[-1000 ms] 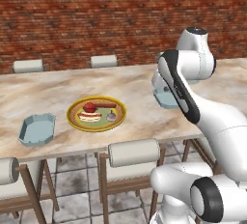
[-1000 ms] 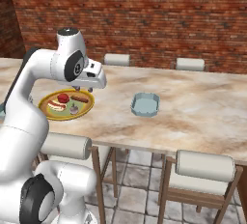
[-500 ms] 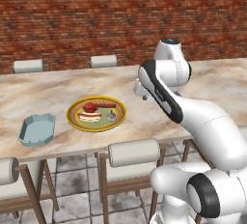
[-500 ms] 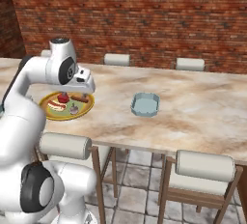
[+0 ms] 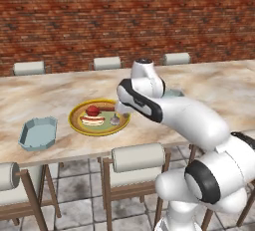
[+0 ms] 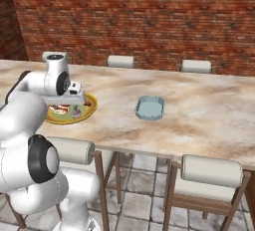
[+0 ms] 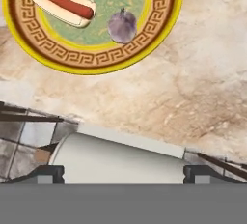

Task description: Place one cooked food and one vegetable from the large plate to each tupperware container.

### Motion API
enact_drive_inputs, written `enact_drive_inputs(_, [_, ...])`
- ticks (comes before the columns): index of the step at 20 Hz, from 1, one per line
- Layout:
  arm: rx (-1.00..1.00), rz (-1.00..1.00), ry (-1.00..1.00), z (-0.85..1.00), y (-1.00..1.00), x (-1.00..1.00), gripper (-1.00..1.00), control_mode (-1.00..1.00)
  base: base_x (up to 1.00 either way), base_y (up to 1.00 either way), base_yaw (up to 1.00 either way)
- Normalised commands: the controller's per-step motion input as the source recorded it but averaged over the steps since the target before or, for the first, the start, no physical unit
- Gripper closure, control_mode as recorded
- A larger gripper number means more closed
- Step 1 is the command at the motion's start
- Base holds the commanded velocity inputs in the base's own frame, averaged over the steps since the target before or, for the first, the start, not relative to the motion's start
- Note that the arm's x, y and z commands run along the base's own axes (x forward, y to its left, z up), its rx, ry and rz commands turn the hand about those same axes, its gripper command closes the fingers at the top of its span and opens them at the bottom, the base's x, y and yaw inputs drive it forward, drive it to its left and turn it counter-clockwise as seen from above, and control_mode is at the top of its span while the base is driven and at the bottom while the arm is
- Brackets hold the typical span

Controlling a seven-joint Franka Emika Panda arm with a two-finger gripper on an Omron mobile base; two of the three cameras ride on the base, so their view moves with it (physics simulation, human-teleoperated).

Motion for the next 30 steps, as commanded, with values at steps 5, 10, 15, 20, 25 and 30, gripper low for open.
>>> enact_drive_inputs(5, [0.0, 0.13, 0.18, -0.35, 0.28, 0.37, -1.0, -1.0, 0.0, 0.0, 0.0])
enact_drive_inputs(10, [0.0, 0.04, 0.03, -0.32, 0.01, 0.54, -1.0, -1.0, 0.0, 0.0, 0.0])
enact_drive_inputs(15, [-0.02, 0.01, 0.0, -0.32, 0.0, 0.49, -1.0, -1.0, 0.0, 0.0, 0.0])
enact_drive_inputs(20, [-0.02, 0.0, 0.0, -0.53, 0.02, 0.37, -1.0, -1.0, 0.0, 0.0, 0.0])
enact_drive_inputs(25, [-0.07, 0.0, 0.0, -0.5, 0.0, 0.3, -1.0, -1.0, 0.0, 0.0, 0.0])
enact_drive_inputs(30, [-0.07, 0.0, 0.0, -0.21, 0.02, 0.2, -1.0, -1.0, 0.0, 0.0, 0.0])
